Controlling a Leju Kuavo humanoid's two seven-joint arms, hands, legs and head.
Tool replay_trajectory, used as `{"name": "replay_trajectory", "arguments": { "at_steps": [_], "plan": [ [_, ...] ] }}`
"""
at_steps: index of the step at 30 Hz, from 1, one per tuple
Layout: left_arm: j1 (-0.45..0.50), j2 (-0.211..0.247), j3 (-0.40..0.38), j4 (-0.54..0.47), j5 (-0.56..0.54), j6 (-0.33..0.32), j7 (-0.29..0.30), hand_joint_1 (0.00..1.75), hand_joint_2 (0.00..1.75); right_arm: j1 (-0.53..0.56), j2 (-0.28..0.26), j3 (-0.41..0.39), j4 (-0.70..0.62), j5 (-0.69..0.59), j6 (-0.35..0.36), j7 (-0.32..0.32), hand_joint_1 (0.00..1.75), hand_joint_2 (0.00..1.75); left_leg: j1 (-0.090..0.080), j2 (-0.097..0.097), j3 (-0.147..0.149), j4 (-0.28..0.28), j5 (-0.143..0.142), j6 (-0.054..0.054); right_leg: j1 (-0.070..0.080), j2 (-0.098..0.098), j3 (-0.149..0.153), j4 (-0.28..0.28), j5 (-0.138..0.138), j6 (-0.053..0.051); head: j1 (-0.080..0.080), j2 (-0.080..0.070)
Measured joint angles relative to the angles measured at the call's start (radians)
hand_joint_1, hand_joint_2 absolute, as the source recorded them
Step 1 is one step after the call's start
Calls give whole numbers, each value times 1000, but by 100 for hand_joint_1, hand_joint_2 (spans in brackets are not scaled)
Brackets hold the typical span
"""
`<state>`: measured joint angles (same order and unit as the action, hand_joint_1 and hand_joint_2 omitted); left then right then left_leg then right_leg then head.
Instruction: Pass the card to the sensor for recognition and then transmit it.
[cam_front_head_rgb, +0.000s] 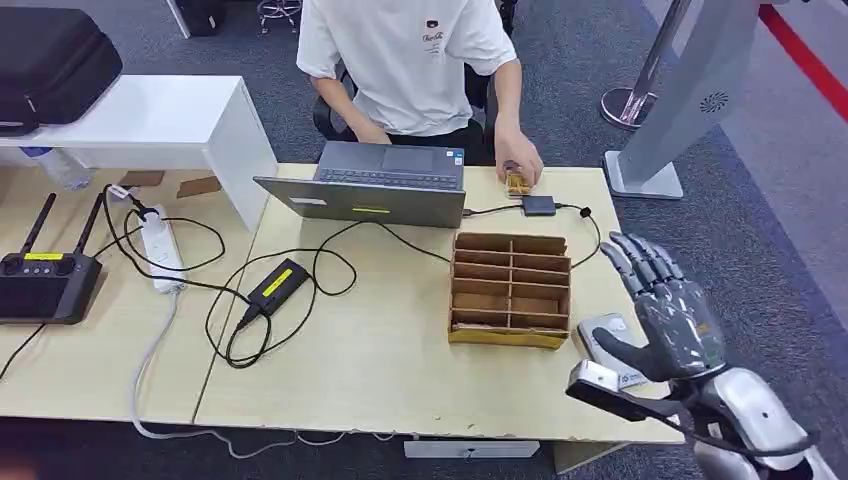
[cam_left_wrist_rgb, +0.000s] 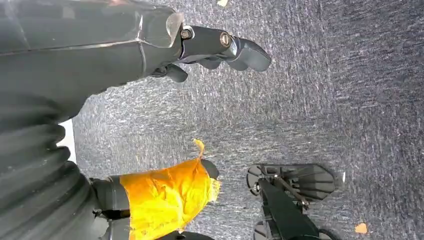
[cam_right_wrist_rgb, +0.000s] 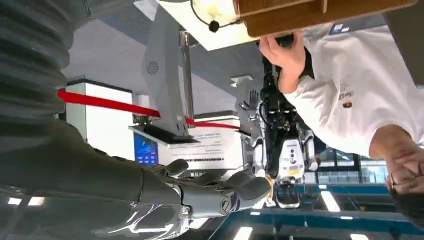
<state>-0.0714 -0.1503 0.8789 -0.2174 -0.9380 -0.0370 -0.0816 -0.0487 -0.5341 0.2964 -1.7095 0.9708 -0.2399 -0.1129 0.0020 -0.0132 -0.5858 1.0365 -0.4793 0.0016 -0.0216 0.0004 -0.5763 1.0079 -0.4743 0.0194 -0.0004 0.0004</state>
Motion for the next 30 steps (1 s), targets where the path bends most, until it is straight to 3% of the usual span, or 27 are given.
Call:
{"name": "replay_trajectory", "arguments": {
  "at_steps": [16,30],
  "plan": [
    [-1,-3,0,0,-23,-4,0,0,175,-39,89,125,194,34,-7,19,0,175,0,0,0,0,0,0,0,0,0,0,0,0,0,0],
    [-2,-5,0,0,-38,-8,10,0,175,-72,165,164,323,60,-44,45,0,175,0,0,0,0,0,0,0,0,0,0,0,0,0,0]
  ]
}}
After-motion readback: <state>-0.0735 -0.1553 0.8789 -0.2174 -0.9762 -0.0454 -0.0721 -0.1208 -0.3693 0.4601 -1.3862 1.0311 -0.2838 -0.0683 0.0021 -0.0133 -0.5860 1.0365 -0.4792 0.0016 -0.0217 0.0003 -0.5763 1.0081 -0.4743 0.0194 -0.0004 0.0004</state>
